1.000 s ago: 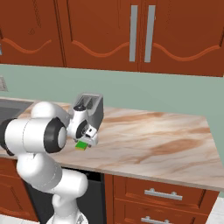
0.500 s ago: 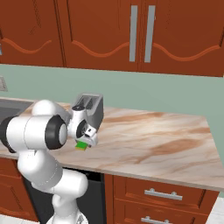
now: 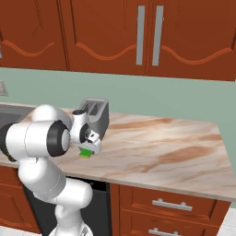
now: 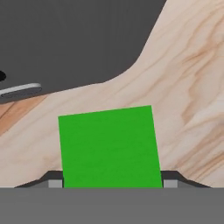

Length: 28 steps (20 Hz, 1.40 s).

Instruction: Pick up the sponge from the counter and clean the cutting board by briefly scrubbing or pressing down on the cutting board. Once finished, release the sponge.

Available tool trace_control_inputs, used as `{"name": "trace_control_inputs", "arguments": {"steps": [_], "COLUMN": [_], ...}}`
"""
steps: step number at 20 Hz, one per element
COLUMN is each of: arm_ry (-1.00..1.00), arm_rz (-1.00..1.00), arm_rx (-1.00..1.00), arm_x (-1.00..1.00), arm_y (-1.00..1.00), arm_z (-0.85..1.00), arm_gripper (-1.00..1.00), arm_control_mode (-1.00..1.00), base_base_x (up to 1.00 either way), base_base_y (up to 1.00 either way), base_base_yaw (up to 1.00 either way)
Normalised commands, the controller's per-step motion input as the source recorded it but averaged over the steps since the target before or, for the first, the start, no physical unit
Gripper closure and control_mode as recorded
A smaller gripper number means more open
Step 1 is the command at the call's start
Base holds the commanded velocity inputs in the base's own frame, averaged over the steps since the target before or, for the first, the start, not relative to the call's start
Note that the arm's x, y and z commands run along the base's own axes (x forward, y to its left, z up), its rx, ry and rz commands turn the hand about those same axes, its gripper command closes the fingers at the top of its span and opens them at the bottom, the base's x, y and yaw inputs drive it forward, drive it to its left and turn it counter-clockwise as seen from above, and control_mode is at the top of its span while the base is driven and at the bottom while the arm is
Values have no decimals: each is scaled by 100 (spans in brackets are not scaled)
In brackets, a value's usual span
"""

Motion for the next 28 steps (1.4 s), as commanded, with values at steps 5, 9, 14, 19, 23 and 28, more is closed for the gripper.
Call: {"name": "trace_control_inputs", "arguments": {"steps": [5,9,14,19,23,28], "arm_ry": [-14,-22,-11,1,13,17], "arm_rz": [0,0,2,15,32,38], "arm_rx": [0,-2,0,0,0,0], "arm_x": [-66,-77,-36,6,31,35], "arm_y": [2,12,29,54,63,65], "arm_z": [8,52,77,78,58,40], "arm_gripper": [100,100,100,100,100,100], "arm_control_mode": [-100,-100,-100,-100,-100,-100], "base_base_x": [0,0,0,0,0,0], "base_base_y": [0,0,0,0,0,0], "base_base_yaw": [0,0,0,0,0,0]}}
